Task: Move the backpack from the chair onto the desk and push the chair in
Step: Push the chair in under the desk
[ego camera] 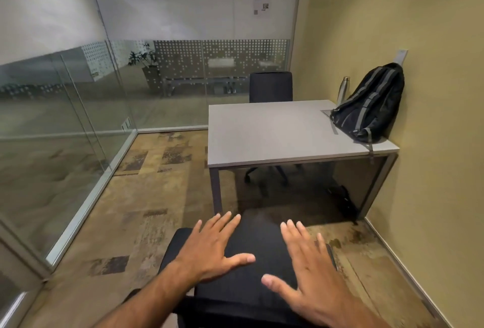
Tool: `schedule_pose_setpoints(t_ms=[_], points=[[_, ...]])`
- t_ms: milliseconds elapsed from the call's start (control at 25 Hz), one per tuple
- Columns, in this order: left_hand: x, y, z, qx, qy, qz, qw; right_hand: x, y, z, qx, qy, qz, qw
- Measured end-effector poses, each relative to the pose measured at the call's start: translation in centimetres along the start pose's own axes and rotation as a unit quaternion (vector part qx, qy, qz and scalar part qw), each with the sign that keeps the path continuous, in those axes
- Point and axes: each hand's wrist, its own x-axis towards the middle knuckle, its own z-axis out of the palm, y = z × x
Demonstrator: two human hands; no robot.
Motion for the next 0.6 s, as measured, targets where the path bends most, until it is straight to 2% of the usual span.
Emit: schedule_pose_setpoints(t_ms=[80,160,240,280,320,360,480,560,600], points=[[-2.8,-0.4,0.4,-0.014,-0.029,-0.008,0.999,-1.8,-0.9,0.4,-0.016,-0.057,-0.004,0.998],[-5.3,-1.2,0.5,-0.028,-0.068,-0.018,0.997,-3.7,-1.9,1.1,-0.062,-0.029,-0.032,0.997],[-7.4,-2.1,0.2,-0.026,-0.106,-0.017,0.994,-5.6,-2.7,1.3,-0.061,-0.096,-0.024,0.993],[-8.2,-2.3,-0.1,-0.017,-0.126,-0.011,0.992,-5.9,-2.6,2.0,-0.096,-0.07,-0.037,0.992],[-9.0,-2.4,-0.2,-0.002,-0.143,-0.004,0.99,-5.9,-2.2,2.1,-0.1,-0.089,-0.026,0.991],[-9.7,-2.4,-0.2,0.011,-0.152,0.002,0.988,-5.6,-1.7,2.4,-0.12,-0.049,-0.019,0.991],[-11.8,-2.5,-0.2,0.04,-0.138,0.001,0.99,-4.8,-1.3,2.6,-0.108,-0.219,0.069,0.967],[-13.0,-2.3,-0.1,0.072,-0.073,0.053,0.993,-4.6,-0.9,3.0,-0.108,-0.243,0.062,0.962],[-13.4,-2.2,-0.5,0.094,-0.089,0.036,0.991,-4.5,-0.9,2.7,-0.108,-0.239,0.061,0.963]])
